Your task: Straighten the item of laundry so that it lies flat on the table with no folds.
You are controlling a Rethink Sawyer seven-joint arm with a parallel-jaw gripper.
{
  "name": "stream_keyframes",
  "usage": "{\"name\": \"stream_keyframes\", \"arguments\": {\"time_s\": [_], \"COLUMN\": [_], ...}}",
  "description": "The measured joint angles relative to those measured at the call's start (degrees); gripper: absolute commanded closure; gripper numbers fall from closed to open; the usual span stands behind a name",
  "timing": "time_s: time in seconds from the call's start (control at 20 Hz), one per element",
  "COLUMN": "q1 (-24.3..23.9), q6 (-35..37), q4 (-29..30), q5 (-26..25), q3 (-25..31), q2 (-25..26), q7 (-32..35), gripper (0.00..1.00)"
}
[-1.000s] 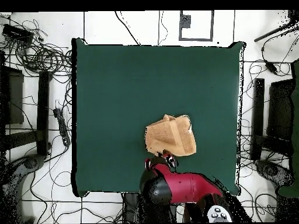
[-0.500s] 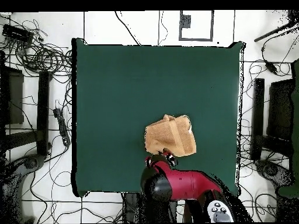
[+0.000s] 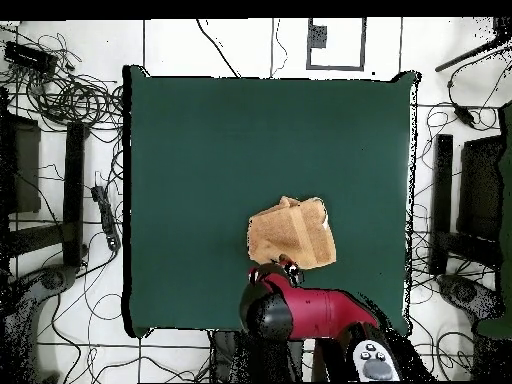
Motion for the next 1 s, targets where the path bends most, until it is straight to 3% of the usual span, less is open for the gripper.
{"name": "stream_keyframes", "arguments": {"time_s": [1.0], "q1": [7.11], "q6": [14.31], "q4": [-6.49], "q5": [0.37], "q3": [-3.7], "q2": [0.06], "q7": [0.0], "gripper": [1.0]}}
